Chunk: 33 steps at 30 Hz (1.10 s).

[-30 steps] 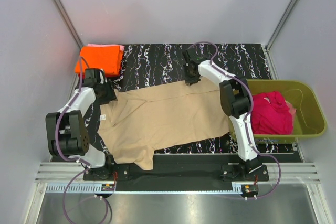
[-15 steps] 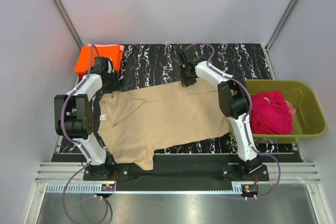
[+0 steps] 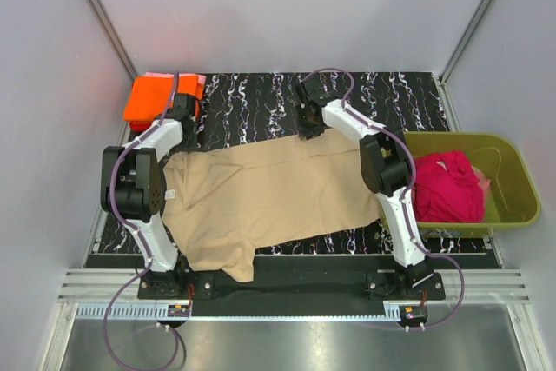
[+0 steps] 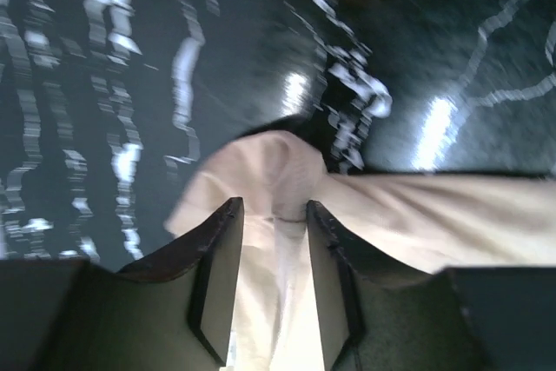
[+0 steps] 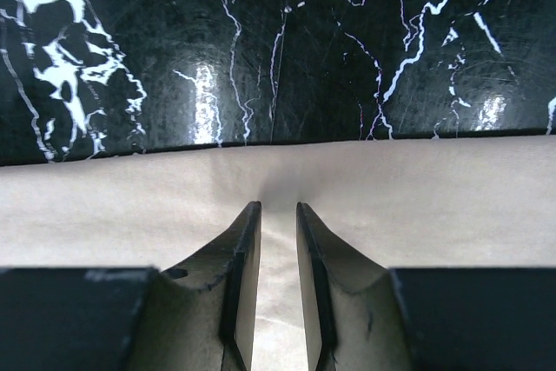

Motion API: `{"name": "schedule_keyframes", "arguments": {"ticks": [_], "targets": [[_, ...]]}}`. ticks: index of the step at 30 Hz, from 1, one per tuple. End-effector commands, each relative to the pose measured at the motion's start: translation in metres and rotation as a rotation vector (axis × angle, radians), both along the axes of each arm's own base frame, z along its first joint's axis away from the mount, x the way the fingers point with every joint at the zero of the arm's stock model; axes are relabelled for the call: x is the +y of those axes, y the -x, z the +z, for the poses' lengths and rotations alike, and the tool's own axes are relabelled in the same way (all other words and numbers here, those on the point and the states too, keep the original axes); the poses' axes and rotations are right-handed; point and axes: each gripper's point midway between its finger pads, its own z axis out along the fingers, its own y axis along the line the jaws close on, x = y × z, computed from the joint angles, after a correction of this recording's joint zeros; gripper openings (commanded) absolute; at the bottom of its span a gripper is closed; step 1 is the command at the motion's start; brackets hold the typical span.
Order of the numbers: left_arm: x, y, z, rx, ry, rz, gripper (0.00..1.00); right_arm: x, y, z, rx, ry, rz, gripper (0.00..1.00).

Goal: Fold and stack the t-shirts
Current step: Fold the tshirt

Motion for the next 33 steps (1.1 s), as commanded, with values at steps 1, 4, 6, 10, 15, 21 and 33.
{"name": "schedule_keyframes", "arguments": {"ticks": [1,4,6,10,15,21,33], "targets": [[0.024,-0.021,0.025,-0.076,-0.126,0.040,0.38,-0.005,-0.007,-0.010,-0.005,0.019,-0.005,0.29],[0.023,-0.024,0.022,-0.069,-0.128,0.036,0.35,-0.009,-0.006,-0.019,0.015,0.027,-0.011,0.29],[0.027,-0.023,0.019,-0.061,-0.138,0.050,0.35,-0.012,-0.007,-0.021,0.016,0.031,-0.014,0.29],[0.029,-0.026,0.020,-0.073,-0.096,0.057,0.35,-0.017,-0.007,-0.025,0.022,0.044,-0.015,0.29],[0.008,-0.030,0.015,-0.076,0.015,-0.017,0.36,-0.019,-0.009,-0.024,0.021,0.034,-0.021,0.29],[0.004,-0.027,0.004,-0.051,0.103,-0.007,0.41,-0.020,-0.010,-0.022,0.016,0.031,-0.017,0.29],[0.020,-0.024,0.012,-0.089,0.262,0.072,0.00,-0.039,-0.012,-0.027,0.011,0.089,-0.055,0.22]]}}
